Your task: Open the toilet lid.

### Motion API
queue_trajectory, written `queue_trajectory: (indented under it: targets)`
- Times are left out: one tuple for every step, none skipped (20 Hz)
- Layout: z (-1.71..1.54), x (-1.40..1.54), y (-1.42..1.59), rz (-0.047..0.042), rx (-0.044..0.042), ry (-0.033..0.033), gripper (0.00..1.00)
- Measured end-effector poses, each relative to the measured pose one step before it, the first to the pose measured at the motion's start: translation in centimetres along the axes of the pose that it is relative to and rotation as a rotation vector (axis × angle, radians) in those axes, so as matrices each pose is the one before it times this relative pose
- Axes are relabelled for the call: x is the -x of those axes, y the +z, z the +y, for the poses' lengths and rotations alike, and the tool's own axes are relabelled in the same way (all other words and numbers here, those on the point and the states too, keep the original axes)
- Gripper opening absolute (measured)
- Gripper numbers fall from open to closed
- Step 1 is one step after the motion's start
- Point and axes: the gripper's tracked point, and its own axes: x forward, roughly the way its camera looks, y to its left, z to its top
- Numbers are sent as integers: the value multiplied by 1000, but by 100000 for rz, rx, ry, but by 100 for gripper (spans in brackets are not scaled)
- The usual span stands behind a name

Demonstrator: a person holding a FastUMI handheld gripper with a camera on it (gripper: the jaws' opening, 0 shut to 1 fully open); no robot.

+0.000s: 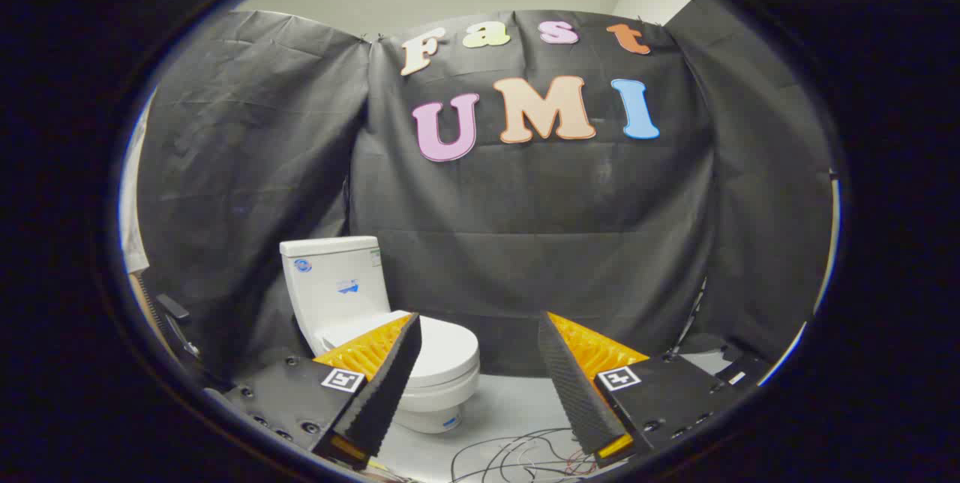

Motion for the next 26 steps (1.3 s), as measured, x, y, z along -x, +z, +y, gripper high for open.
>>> queue_trajectory:
  targets:
    - [-40, -19, 30, 15, -50, -16, 97]
    - [67, 19, -42, -41, -8, -26, 97]
    - [-26, -9, 38, 27, 73, 37, 97]
    - [-40, -11, -82, -62, -45, -28, 97]
    - [19, -59, 64, 106, 5, -14, 97]
    - [18, 87, -10, -112, -66, -50, 97]
    - [-24, 3, 53, 37, 77, 21, 97]
    - [-30, -34, -68, -16, -167, -67, 97]
    - [27, -21, -65, -106, -76, -57, 97]
    - [51, -20, 34, 146, 154, 69, 97]
    - [-41, 38, 18, 15, 42, 39, 97]
    - [7, -29, 17, 5, -32, -15, 97]
    - [-4, -32, -61, 32, 82, -34, 97]
    - [13, 12, 55, -147, 36, 12, 97]
    - [17, 18, 34, 123, -6, 15, 97]
    - [-29, 52, -18, -62, -33, -39, 97]
    - [12, -17, -53, 6, 37, 10, 97]
    - [-15, 0, 50, -12, -12, -54, 97]
    - [17, -41, 22, -11, 48, -19, 97]
    - [-22, 11, -70, 27, -42, -21, 97]
    - [-11, 16, -24, -4, -15, -48, 97]
    - [1, 5, 55, -19, 10, -1, 97]
    - [-9, -4, 49, -19, 16, -61, 97]
    - [-16, -165, -66, -232, 111, -48, 97]
    - [62, -113, -56, 397, 68, -73, 97]
    - [-52, 180, 25, -108, -119, -25, 97]
